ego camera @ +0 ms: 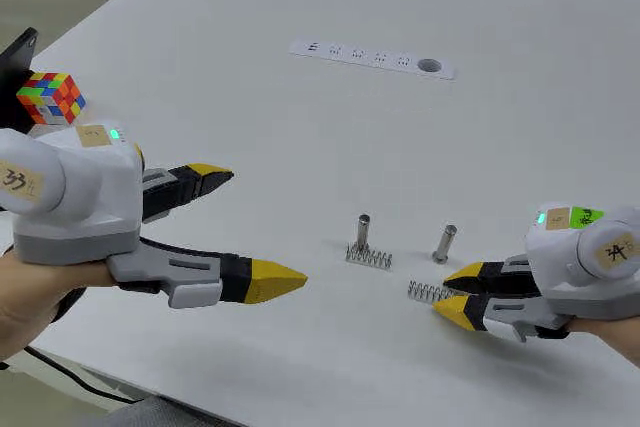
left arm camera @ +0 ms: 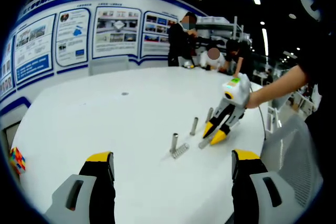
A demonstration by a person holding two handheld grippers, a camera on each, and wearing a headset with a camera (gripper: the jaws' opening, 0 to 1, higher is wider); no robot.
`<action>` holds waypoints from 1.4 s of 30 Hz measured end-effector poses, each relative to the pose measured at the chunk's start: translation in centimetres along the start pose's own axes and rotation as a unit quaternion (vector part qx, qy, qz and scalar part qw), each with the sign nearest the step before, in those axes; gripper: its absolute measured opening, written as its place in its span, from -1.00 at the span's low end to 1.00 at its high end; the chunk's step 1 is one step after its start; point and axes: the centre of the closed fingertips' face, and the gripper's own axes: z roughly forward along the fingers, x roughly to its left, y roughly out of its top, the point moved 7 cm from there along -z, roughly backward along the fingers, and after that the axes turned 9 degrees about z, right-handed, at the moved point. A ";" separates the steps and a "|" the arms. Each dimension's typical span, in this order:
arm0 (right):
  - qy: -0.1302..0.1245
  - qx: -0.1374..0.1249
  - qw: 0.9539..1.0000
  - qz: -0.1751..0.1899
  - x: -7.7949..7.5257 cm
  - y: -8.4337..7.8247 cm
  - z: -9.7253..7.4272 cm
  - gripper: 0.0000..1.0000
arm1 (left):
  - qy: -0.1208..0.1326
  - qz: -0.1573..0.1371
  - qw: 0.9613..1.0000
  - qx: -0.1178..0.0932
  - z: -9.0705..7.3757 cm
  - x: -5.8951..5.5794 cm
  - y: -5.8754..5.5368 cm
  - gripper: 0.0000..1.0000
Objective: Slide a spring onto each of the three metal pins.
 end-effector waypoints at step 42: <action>0.023 -0.012 0.984 -0.175 3.6 6.5 -6.8 -0.78 | -0.079 0.045 0.995 -0.040 4.8 -5.4 4.2 0.61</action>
